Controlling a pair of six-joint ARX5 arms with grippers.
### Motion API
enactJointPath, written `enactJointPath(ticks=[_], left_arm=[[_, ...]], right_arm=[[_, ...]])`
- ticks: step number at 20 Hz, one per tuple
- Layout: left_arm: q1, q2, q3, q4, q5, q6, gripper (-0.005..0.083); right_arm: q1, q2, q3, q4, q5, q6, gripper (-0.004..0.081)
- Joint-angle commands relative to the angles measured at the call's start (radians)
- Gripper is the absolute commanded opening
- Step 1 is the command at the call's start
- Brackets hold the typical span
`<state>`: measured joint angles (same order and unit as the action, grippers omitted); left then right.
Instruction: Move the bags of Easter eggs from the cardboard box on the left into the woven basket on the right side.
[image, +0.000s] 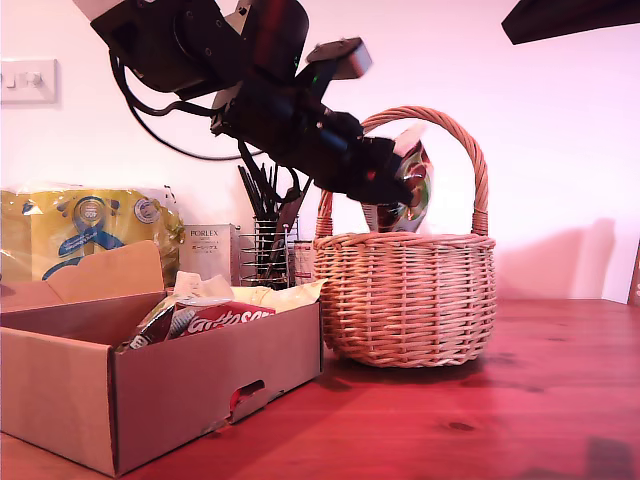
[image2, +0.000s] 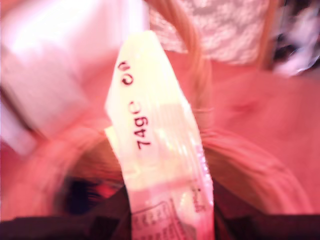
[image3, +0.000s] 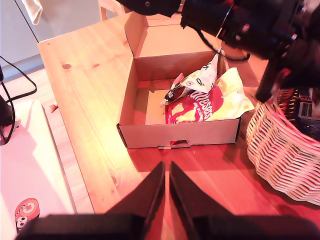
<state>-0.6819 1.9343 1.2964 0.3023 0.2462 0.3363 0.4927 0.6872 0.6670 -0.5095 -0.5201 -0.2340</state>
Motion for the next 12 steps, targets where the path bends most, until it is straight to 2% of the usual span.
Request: enactJointPath(ticks=[1,4,12], left_arm=[[-0.029,0.016,0.000,0.011,-0.024,0.192,0.0157],[-0.043,0.019,0.000,0.013,-0.015,0.422,0.0157],[-0.029,0.048,0.001,0.045,-0.008,0.559,0.0157]], right_arm=[[0.002,-0.005,-0.014,0.005,-0.001,-0.003,-0.0013],[0.002,-0.005,-0.014,0.010,-0.001,-0.003,-0.0013],[0.002,-0.005,-0.014,0.033,0.000,-0.003,-0.0013]])
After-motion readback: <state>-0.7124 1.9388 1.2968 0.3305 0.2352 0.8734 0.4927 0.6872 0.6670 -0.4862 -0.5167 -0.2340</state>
